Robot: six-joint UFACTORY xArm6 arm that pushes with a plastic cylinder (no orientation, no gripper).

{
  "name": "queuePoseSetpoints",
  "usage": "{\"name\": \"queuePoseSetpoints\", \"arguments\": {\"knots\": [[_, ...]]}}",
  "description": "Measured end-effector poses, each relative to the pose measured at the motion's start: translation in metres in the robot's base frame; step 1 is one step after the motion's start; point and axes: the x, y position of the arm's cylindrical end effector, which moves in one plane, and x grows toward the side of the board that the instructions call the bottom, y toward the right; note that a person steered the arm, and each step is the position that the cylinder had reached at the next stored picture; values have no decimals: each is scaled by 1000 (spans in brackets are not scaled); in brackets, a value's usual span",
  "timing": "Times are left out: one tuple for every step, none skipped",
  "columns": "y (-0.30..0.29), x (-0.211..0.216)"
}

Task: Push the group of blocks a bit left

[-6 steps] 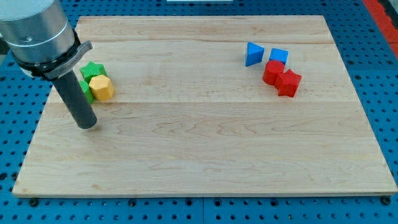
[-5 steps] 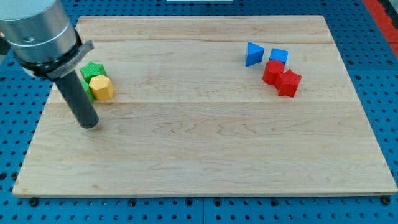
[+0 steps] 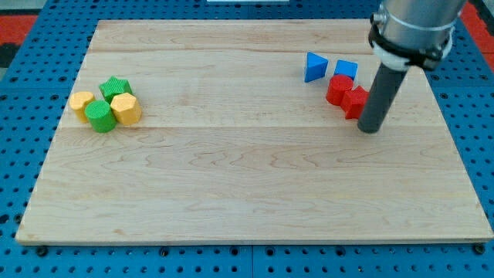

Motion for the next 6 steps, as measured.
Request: {"name": "queuePoseSetpoints", "arguments": {"knots": [[24, -41], [-42, -82], [-58, -115], [-43, -107], [14, -104], [-13, -154]]}}
